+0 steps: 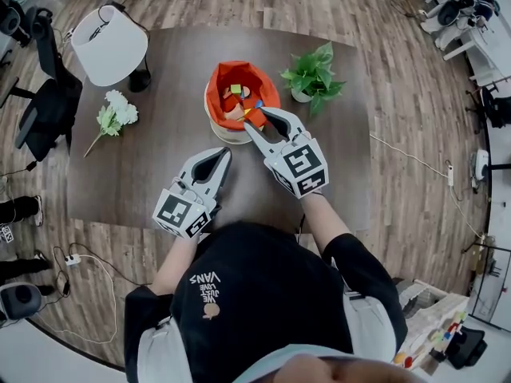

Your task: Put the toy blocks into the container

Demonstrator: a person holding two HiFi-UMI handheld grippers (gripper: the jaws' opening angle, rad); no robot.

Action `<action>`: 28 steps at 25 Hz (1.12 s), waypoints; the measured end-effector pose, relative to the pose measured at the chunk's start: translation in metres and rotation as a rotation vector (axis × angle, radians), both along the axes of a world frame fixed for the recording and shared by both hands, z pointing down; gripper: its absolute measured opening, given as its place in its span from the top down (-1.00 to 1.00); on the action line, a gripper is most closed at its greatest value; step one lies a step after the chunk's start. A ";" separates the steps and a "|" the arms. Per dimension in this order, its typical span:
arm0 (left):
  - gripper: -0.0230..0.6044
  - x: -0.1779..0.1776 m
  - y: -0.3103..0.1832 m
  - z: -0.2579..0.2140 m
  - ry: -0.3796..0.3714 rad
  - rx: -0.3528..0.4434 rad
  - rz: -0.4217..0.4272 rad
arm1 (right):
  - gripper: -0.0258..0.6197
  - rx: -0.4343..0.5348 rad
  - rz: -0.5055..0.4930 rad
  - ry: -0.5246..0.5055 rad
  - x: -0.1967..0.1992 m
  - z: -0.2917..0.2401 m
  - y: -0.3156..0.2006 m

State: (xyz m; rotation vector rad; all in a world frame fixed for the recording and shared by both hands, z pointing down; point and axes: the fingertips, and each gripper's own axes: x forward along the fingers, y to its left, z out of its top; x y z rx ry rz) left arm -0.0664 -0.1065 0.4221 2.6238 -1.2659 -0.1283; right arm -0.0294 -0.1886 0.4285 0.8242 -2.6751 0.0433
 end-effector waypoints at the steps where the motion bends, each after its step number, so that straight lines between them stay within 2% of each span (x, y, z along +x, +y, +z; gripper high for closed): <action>1: 0.89 0.000 -0.001 0.000 0.000 -0.001 -0.002 | 0.44 -0.004 0.001 0.002 -0.001 0.002 -0.004; 13: 0.89 -0.005 -0.005 0.006 -0.002 -0.027 -0.033 | 0.44 -0.059 -0.002 0.069 -0.009 0.034 -0.038; 25: 0.89 -0.003 -0.004 0.005 0.001 -0.022 -0.030 | 0.44 -0.112 0.012 0.132 -0.015 0.058 -0.047; 28: 0.89 -0.005 -0.002 0.005 0.001 -0.021 -0.033 | 0.42 -0.116 0.009 0.120 -0.017 0.058 -0.045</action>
